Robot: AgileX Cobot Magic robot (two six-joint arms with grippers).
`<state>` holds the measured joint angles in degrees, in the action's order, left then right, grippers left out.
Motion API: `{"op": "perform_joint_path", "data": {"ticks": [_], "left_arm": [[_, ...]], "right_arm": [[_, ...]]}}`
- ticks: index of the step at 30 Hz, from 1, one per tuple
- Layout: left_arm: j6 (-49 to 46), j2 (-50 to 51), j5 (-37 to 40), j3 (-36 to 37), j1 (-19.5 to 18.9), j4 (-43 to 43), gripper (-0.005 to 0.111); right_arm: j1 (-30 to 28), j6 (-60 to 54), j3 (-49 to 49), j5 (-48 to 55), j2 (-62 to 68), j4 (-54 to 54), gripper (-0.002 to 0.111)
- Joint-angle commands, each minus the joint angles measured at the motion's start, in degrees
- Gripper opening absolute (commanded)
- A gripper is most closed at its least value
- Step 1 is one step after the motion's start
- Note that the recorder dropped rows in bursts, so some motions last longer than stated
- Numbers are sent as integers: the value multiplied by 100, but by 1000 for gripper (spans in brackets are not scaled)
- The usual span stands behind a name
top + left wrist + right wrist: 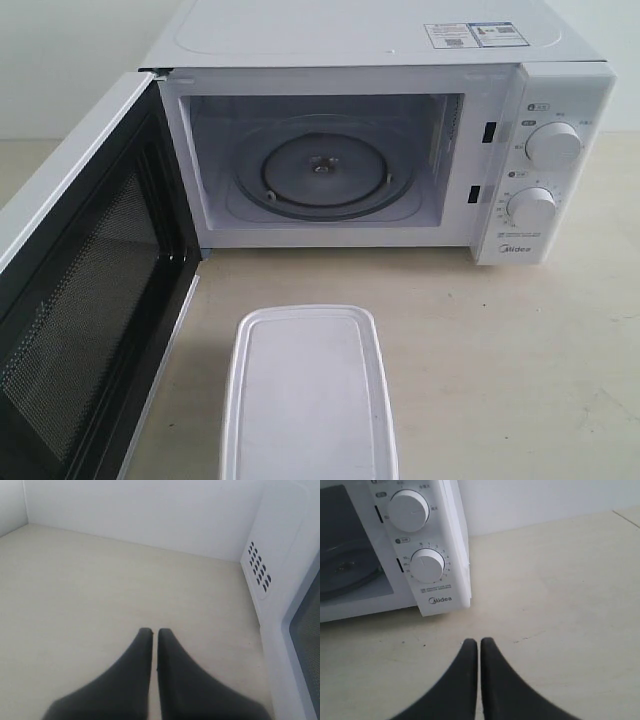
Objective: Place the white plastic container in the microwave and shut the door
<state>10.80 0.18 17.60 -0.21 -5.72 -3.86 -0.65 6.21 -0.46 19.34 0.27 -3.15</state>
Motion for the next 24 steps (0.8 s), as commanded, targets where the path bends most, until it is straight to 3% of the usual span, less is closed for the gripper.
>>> {"op": "perform_joint_path", "data": {"ticks": [1,6,12,17,24], "left_arm": [[-38,-18,-9,21,29,44,4],[-38,-18,-9,21,29,44,4],[-38,-18,-9,21,29,44,4],[-38,-18,-9,21,29,44,4],[-38,-18,-9,21,29,44,4]], "right_arm": [[-27,-7,-356,-88,-27,-132,0],[-27,58,-912,-152,-27,-322,0],[-27,163,-1597,-1018,-27,-557,0],[-27,620,-1843,-2595,-27,-661,0],[105,-356,-3103,-2475,1092,-663,0]]}}
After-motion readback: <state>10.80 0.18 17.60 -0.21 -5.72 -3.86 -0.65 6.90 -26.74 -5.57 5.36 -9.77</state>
